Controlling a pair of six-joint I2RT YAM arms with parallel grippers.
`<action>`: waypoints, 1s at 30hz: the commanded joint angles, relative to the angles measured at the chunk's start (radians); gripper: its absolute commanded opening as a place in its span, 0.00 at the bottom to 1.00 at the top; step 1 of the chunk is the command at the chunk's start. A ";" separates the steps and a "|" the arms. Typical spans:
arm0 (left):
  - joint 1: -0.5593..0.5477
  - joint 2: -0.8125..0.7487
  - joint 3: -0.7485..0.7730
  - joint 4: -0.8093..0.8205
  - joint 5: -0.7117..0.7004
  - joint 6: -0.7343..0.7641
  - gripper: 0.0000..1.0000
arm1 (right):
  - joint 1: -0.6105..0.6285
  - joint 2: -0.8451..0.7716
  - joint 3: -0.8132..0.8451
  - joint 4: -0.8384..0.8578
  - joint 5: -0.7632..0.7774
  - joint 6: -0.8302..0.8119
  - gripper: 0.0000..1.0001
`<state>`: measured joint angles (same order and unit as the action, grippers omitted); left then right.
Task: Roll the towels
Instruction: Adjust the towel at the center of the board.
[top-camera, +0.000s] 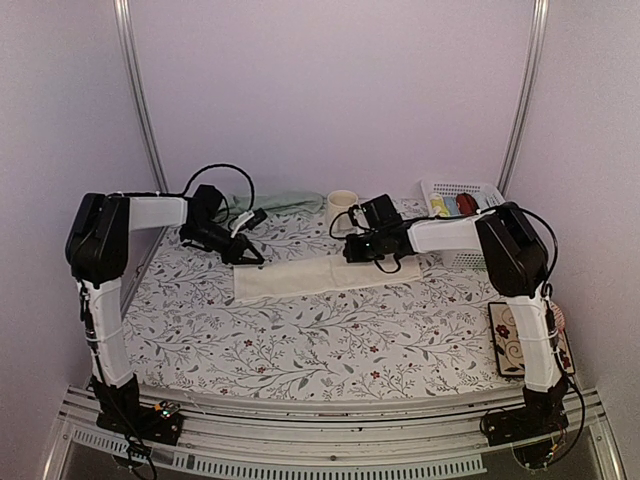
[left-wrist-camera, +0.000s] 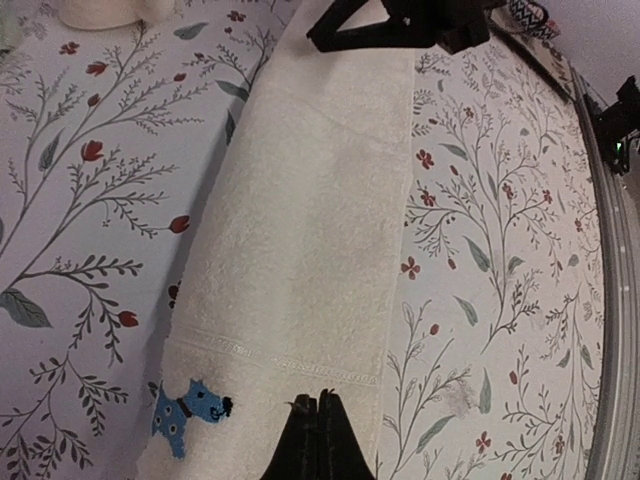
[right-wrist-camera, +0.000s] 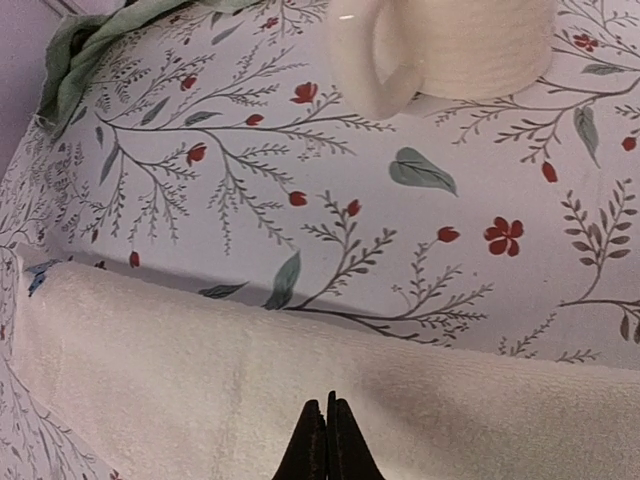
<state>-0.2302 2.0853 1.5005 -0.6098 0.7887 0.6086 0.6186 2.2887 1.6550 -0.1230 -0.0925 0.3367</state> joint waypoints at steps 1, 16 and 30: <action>0.009 0.000 0.007 -0.039 0.118 0.031 0.00 | 0.030 0.015 -0.024 0.113 -0.140 0.043 0.02; 0.005 0.139 0.115 -0.132 0.183 0.021 0.00 | 0.067 0.118 -0.050 0.211 -0.348 0.141 0.03; -0.008 0.205 0.115 0.063 -0.036 -0.243 0.00 | 0.067 0.127 -0.048 0.120 -0.294 0.153 0.03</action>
<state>-0.2337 2.2894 1.6184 -0.6388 0.8360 0.4648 0.6827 2.3894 1.6089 0.0944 -0.4244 0.4828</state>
